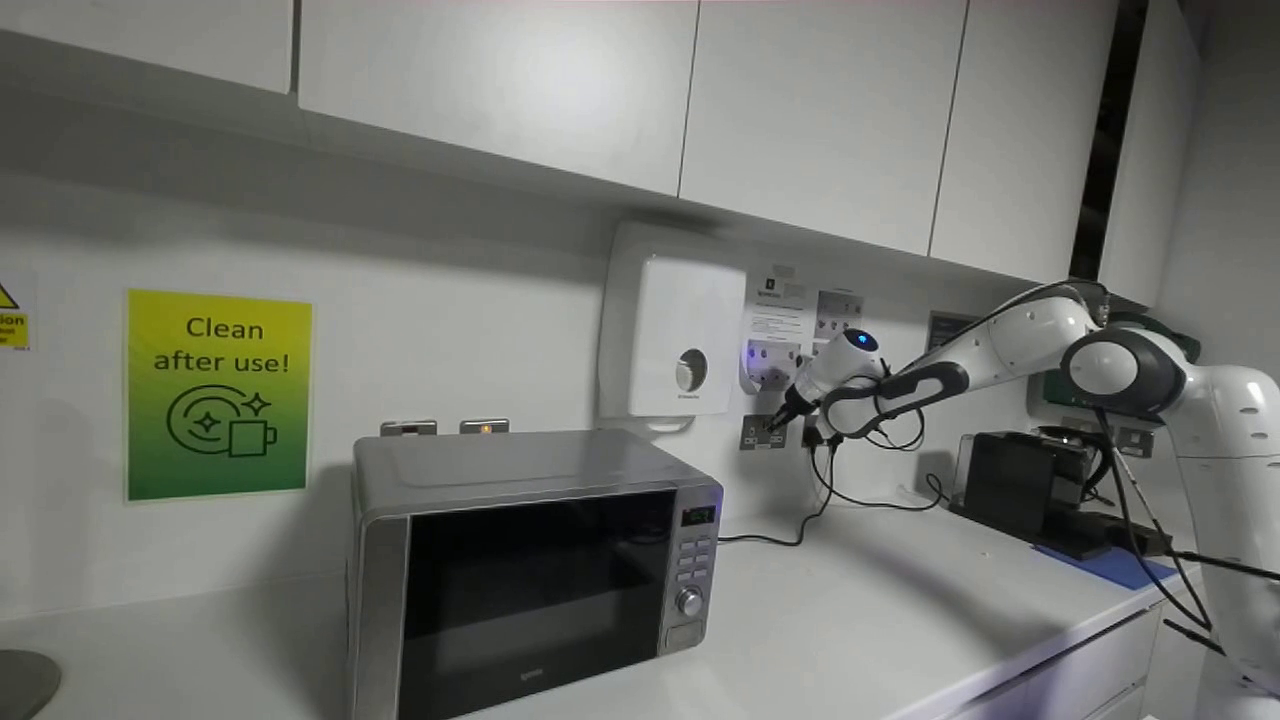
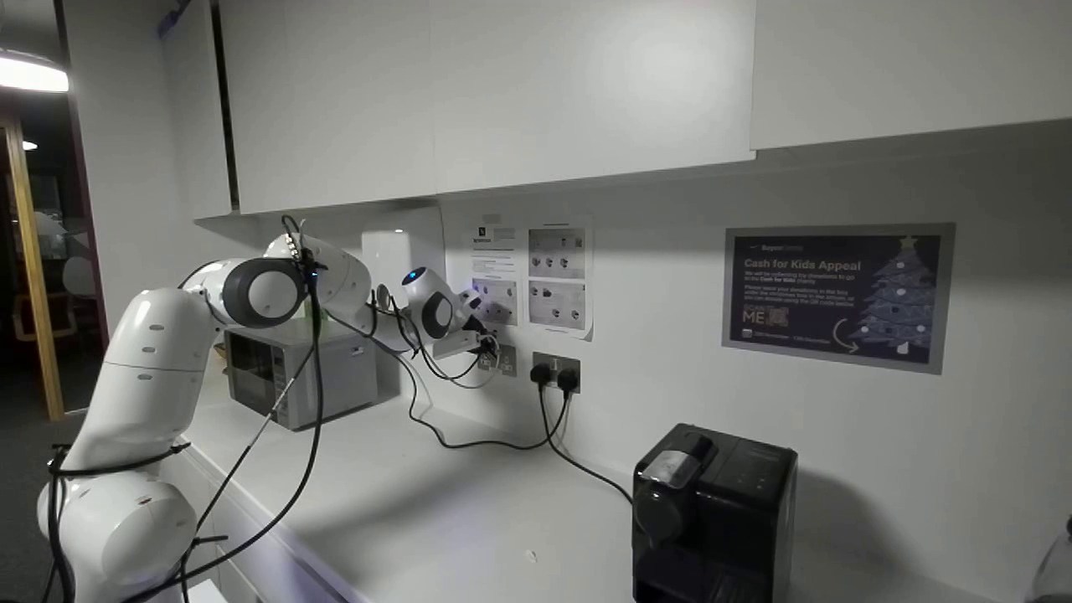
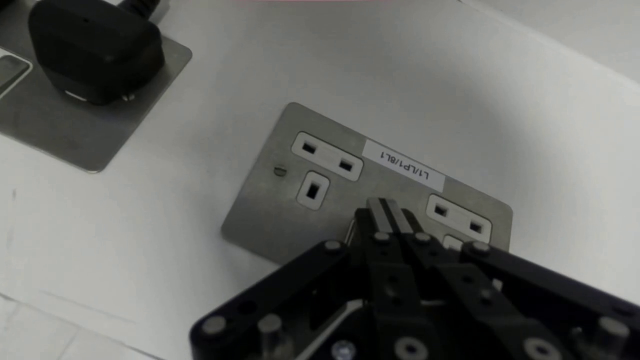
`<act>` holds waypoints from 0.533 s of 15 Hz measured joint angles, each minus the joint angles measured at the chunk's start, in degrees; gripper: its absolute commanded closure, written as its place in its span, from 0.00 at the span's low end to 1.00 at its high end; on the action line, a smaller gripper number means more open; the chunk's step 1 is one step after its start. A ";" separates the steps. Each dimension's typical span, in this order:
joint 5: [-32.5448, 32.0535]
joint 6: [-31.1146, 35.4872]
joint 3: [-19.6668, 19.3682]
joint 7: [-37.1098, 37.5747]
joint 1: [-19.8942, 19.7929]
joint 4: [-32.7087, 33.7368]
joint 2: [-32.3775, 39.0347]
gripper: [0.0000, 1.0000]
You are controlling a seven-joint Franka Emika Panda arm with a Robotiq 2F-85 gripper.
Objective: Press the switches on the bottom left socket.
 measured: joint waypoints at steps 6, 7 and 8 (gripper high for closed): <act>0.06 0.00 0.00 0.48 0.05 0.08 0.06 1.00; 0.09 0.00 0.00 0.49 0.05 0.10 0.08 1.00; 0.13 0.00 0.00 0.52 0.05 0.13 0.12 1.00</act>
